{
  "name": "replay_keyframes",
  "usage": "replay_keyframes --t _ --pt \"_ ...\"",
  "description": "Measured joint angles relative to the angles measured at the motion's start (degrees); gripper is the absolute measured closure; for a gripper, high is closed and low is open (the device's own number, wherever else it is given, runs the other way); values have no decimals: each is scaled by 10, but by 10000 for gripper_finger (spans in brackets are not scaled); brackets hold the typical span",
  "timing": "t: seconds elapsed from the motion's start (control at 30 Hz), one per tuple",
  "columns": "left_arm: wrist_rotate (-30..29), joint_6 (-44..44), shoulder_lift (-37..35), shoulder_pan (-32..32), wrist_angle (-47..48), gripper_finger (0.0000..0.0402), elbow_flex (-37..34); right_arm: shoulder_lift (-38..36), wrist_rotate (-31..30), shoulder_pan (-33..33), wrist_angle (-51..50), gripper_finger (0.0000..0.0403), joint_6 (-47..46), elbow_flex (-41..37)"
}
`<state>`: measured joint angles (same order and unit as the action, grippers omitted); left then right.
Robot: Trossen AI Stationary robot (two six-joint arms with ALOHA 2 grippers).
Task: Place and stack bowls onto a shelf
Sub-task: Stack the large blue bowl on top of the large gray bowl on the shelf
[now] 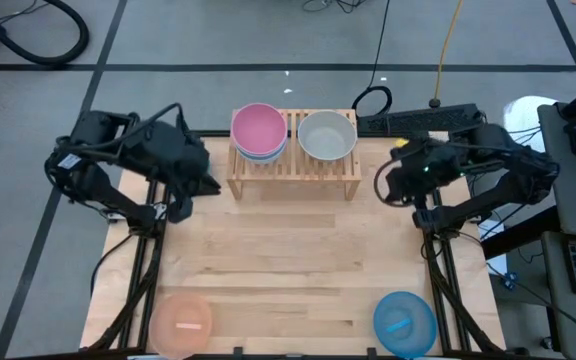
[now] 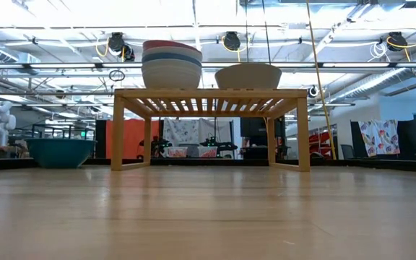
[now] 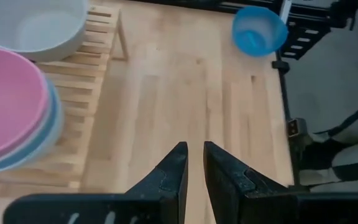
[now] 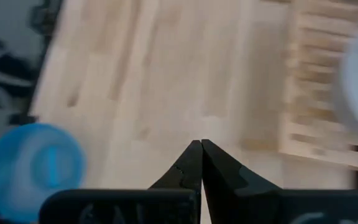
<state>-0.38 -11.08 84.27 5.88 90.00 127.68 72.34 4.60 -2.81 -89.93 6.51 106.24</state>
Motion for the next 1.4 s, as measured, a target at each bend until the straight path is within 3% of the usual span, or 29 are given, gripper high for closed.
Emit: replay_keyframes --t 0.33,0.57,0.83,1.17,1.4 --pt "-76 -33 -3 110 0 346 -38 0 32 -73 -1 403 -64 -116" --pt "-88 -27 -14 165 1 346 -122 1 36 -122 4 403 -215 -226" --pt "-91 -29 -20 188 0 346 -187 0 127 -127 140 396 -269 -327" --pt "-90 -77 -26 229 0 346 -211 0 212 -131 260 346 -301 -443" --pt "-90 -106 -27 262 0 346 -211 0 216 -177 357 323 -319 -514"
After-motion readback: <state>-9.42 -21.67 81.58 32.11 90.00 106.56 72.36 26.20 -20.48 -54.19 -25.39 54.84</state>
